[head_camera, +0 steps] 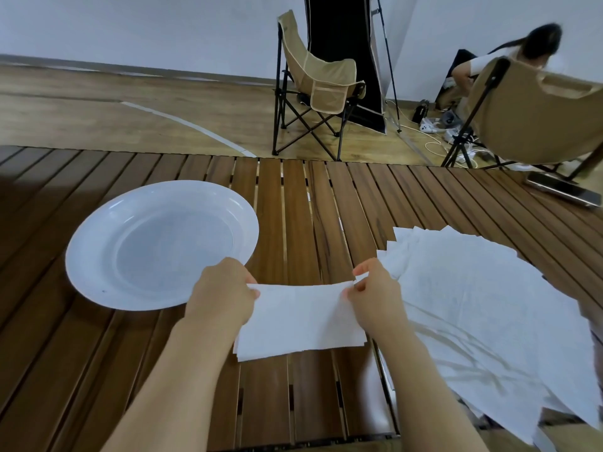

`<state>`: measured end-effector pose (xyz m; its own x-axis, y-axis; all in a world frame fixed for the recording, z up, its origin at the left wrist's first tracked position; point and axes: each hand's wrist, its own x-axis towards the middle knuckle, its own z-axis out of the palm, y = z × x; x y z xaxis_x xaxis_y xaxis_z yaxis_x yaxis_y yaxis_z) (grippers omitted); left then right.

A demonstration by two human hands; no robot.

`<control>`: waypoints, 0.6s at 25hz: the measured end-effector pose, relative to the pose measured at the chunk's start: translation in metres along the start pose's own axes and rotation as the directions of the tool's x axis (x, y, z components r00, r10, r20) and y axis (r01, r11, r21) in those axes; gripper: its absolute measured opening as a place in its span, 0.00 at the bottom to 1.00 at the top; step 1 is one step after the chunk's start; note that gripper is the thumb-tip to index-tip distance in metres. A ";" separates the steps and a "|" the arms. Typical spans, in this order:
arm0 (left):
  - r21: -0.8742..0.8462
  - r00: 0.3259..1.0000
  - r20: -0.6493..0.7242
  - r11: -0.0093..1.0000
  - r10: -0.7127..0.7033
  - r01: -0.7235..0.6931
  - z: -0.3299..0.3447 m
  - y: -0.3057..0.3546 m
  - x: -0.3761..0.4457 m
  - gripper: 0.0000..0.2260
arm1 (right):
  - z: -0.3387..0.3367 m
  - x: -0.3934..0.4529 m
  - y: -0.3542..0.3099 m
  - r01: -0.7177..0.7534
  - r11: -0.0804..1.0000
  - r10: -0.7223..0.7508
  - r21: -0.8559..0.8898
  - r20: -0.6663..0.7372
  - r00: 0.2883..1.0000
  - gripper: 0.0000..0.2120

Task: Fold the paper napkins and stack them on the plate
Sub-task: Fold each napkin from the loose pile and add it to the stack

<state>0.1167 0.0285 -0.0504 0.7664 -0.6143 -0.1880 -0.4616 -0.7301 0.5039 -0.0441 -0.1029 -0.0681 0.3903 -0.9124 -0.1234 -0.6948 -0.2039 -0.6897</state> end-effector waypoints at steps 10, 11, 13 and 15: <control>0.113 0.994 0.061 0.990 -0.086 0.079 0.024 -0.005 0.011 0.07 | 0.011 -0.001 0.006 0.027 0.988 -0.028 -0.149 -0.002 1.000 0.11; 0.123 0.994 0.072 0.990 -0.084 0.075 0.023 -0.004 0.010 0.07 | 0.011 0.000 0.007 0.022 0.988 -0.022 -0.150 0.001 1.000 0.11; 0.140 0.992 0.078 0.986 -0.103 0.091 0.018 -0.003 0.008 0.06 | 0.011 0.001 0.008 0.008 0.989 -0.007 -0.145 0.005 1.000 0.10; 0.164 0.984 0.073 0.975 -0.165 0.151 0.013 -0.003 0.007 0.06 | 0.011 0.002 0.008 -0.002 0.990 0.004 -0.139 0.013 1.000 0.10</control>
<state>0.1180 0.0221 -0.0642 0.7973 -0.5057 -0.3295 -0.4073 -0.8537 0.3245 -0.0426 -0.1027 -0.0817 0.3955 -0.9085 -0.1351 -0.7729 -0.2498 -0.5832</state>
